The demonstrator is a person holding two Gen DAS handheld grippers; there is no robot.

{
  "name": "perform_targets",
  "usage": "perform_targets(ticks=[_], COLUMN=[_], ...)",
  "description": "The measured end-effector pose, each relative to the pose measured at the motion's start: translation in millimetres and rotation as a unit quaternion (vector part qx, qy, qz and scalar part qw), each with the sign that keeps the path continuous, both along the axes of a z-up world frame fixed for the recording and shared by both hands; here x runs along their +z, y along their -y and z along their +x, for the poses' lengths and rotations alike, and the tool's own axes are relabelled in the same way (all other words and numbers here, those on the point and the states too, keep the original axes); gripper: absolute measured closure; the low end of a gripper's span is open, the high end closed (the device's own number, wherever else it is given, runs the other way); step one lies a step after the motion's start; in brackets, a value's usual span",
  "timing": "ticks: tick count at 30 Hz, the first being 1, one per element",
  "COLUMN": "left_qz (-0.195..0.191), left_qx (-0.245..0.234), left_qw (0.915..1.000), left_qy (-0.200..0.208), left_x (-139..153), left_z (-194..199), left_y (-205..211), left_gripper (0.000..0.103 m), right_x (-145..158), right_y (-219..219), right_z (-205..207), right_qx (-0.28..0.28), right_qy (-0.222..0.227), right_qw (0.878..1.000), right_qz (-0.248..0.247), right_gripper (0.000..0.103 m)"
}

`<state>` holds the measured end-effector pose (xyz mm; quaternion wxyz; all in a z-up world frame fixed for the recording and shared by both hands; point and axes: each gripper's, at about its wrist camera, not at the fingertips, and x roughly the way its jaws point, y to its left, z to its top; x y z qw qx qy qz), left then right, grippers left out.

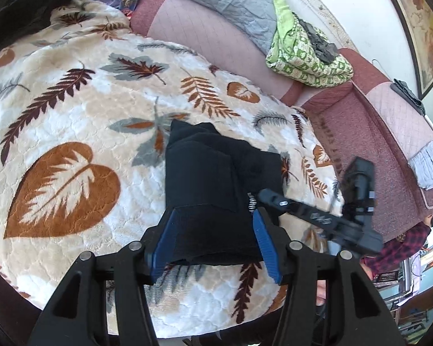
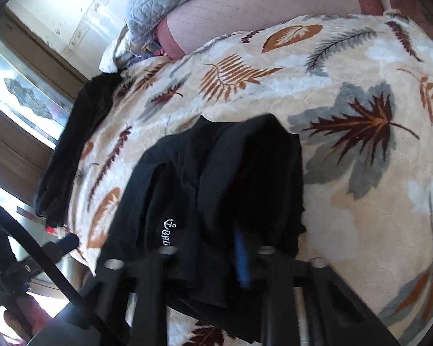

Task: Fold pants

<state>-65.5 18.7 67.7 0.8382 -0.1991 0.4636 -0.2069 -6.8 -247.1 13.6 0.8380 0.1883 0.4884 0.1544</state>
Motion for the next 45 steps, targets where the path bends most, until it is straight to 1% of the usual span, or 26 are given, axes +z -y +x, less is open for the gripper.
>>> perform_targets(ticks=[1,3,5,7,12,15,17,19,21,22,23,24,25,26,27,28,30,32,35,38,40,41,43,44,45], left_qz=[0.003,0.011,0.019,0.026,0.043,0.052,0.067,0.090,0.098,0.092,0.076,0.063,0.054,0.044,0.038,0.036,0.040,0.049,0.059,0.065,0.079,0.090,0.122,0.143,0.170], left_qx=[0.001,0.001,0.000,-0.004,-0.036,-0.048,-0.051,-0.050,-0.049,-0.048,-0.044,-0.039,-0.031,-0.029,-0.031,-0.033,-0.036,-0.037,-0.027,-0.016,-0.014,-0.013,-0.009,-0.005,0.002], left_qw=[1.0000,0.9999,0.9998,0.9996,0.9984,0.9974,0.9960,0.9943,0.9935,0.9940,0.9950,0.9956,0.9960,0.9962,0.9963,0.9963,0.9968,0.9972,0.9975,0.9974,0.9964,0.9955,0.9924,0.9897,0.9855], left_qy=[-0.001,-0.002,-0.002,-0.002,0.006,-0.015,-0.030,-0.029,-0.030,-0.036,-0.049,-0.057,-0.064,-0.068,-0.071,-0.070,-0.059,-0.043,-0.028,-0.027,-0.027,-0.025,-0.013,-0.005,0.004], left_x=[-0.9,-2.9,-4.3,-5.3,-10.3,-25.4,-37.7,-47.2,-55.2,-59.0,-64.6,-68.5,-71.2,-71.9,-70.2,-66.2,-56.2,-46.8,-37.7,-36.9,-36.3,-35.0,-30.4,-27.7,-24.9], left_z=[0.5,1.1,2.2,3.8,13.4,21.3,22.1,18.8,16.8,17.1,18.3,19.3,19.5,19.3,18.3,16.6,12.6,7.2,-0.7,-1.6,-1.0,-1.7,-4.6,-6.4,-7.8], left_y=[0.0,0.1,1.7,5.1,28.0,41.7,48.6,52.8,52.1,50.2,46.5,43.9,40.3,37.1,34.7,32.5,29.2,24.3,14.5,8.8,9.5,10.3,11.0,12.0,12.8], left_gripper=[0.050,0.050,0.049,0.049,0.049,0.049,0.049,0.049,0.047,0.047,0.046,0.041,0.038,0.038,0.038,0.038,0.038,0.038,0.038,0.038,0.038,0.038,0.038,0.037,0.034], right_x=[1.6,5.9,9.1,5.9,-15.2,-16.1,-17.2,-20.3,-26.4,-29.6,-32.0,-33.6,-34.8,-35.1,-34.5,-32.0,-23.7,-8.0,18.2,38.6,42.1,39.8,30.8,26.4,21.9], right_y=[4.4,17.4,30.9,40.2,52.5,50.1,47.7,48.1,52.2,55.5,58.6,60.6,62.8,64.1,64.2,64.9,64.3,66.4,71.2,67.0,56.9,50.2,37.3,34.1,31.9], right_z=[-1.8,-7.0,-14.4,-18.5,-22.4,-17.9,-14.6,-11.6,-7.9,-5.9,-4.6,-4.6,-4.2,-4.5,-4.5,-5.8,-9.9,-18.7,-28.6,-30.3,-25.1,-21.3,-14.2,-12.9,-13.5], right_qx=[-0.006,-0.021,-0.040,-0.052,-0.069,-0.069,-0.065,-0.062,-0.066,-0.069,-0.073,-0.075,-0.077,-0.078,-0.077,-0.078,-0.079,-0.086,-0.093,-0.078,-0.059,-0.053,-0.047,-0.047,-0.048], right_qy=[0.004,0.012,0.018,0.012,-0.013,-0.011,-0.011,-0.014,-0.020,-0.024,-0.027,-0.029,-0.031,-0.033,-0.034,-0.034,-0.026,-0.004,0.030,0.058,0.060,0.055,0.038,0.033,0.029], right_qw=[1.000,0.999,0.998,0.997,0.996,0.997,0.998,0.998,0.998,0.997,0.997,0.997,0.996,0.996,0.996,0.996,0.996,0.996,0.995,0.995,0.995,0.996,0.997,0.997,0.997], right_qz=[0.014,0.037,0.051,0.060,0.055,0.037,0.018,0.000,0.002,0.009,0.017,0.022,0.027,0.030,0.031,0.026,0.019,0.012,0.015,0.037,0.047,0.048,0.044,0.042,0.043], right_gripper=[0.090,0.093,0.094,0.094,0.094,0.094,0.093,0.089,0.086,0.085,0.085,0.084,0.083,0.082,0.079,0.071,0.065,0.065,0.064,0.063,0.056,0.055,0.055,0.055,0.055])
